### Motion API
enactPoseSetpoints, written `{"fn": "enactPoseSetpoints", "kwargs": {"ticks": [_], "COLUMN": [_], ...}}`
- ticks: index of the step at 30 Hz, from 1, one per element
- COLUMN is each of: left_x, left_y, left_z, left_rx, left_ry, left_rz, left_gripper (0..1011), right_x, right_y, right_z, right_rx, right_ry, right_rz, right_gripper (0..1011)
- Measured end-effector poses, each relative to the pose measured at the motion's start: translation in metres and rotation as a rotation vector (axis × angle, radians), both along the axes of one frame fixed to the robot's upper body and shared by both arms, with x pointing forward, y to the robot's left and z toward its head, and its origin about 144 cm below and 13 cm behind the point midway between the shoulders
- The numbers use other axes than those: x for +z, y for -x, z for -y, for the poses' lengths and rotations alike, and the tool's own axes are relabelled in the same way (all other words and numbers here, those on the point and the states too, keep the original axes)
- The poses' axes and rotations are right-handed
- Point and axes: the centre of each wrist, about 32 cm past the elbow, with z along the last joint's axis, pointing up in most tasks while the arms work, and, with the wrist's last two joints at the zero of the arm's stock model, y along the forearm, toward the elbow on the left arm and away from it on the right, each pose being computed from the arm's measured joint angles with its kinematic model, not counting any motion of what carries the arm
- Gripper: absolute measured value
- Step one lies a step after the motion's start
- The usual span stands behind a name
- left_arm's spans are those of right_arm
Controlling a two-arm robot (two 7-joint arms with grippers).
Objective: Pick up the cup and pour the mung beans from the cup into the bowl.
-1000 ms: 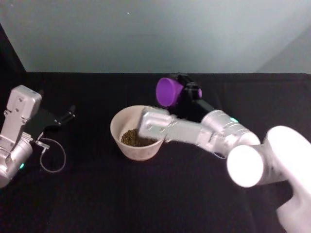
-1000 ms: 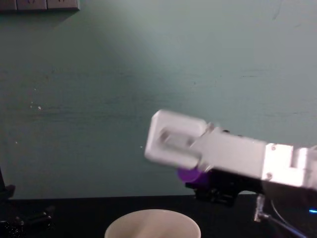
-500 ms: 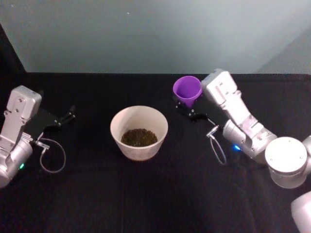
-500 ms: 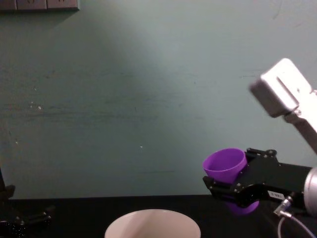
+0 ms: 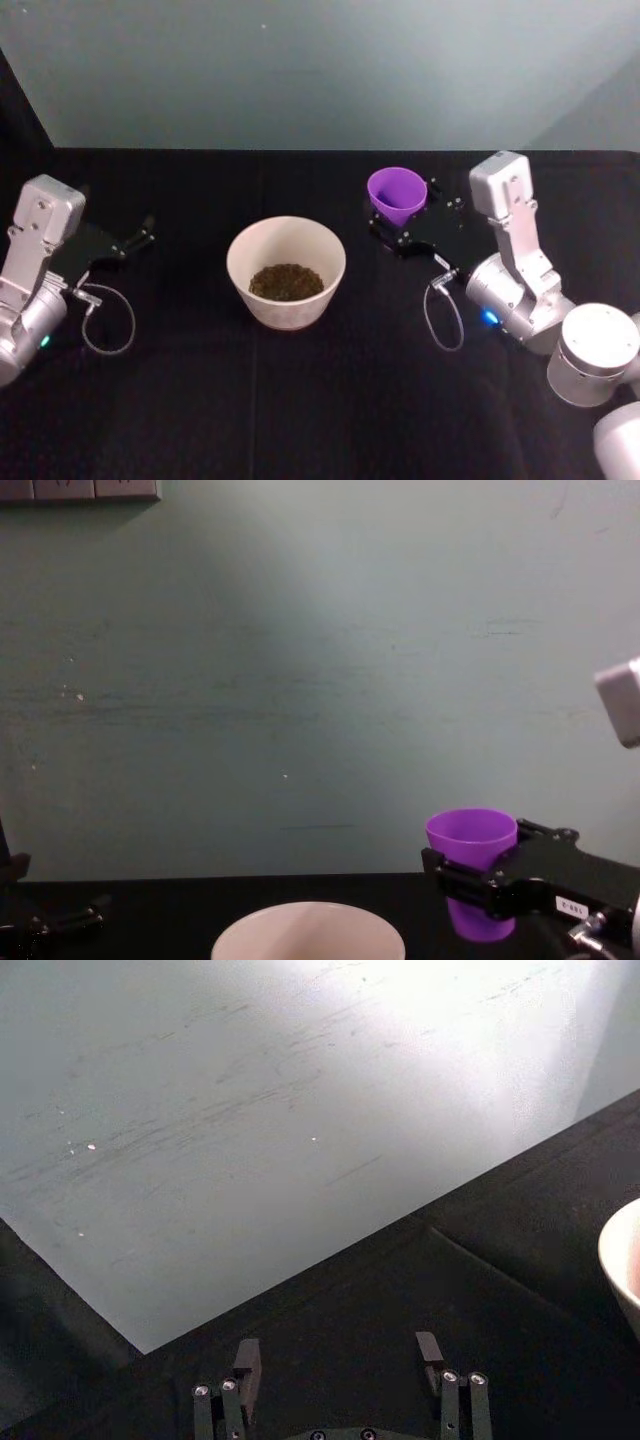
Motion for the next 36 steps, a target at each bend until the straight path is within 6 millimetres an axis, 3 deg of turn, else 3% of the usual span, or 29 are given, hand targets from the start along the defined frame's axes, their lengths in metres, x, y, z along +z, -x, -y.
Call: {"fn": "enactPoseSetpoints", "kwargs": {"ticks": [18,36], "left_x": [0.000,0.000], "left_y": [0.000,0.000], "left_z": [0.000,0.000], "left_rx": [0.000,0.000], "left_ry": [0.000,0.000], "left_rz": [0.000,0.000], "left_gripper": [1000,1000], "right_x": [-0.033,-0.044], "right_y": [-0.010,-0.013], "right_z": [0.008,0.012], "right_rx": [0.037,0.054], "right_ry": [-0.069,-0.055], "right_rz": [-0.063,-0.094], "right_gripper": [726,726]}}
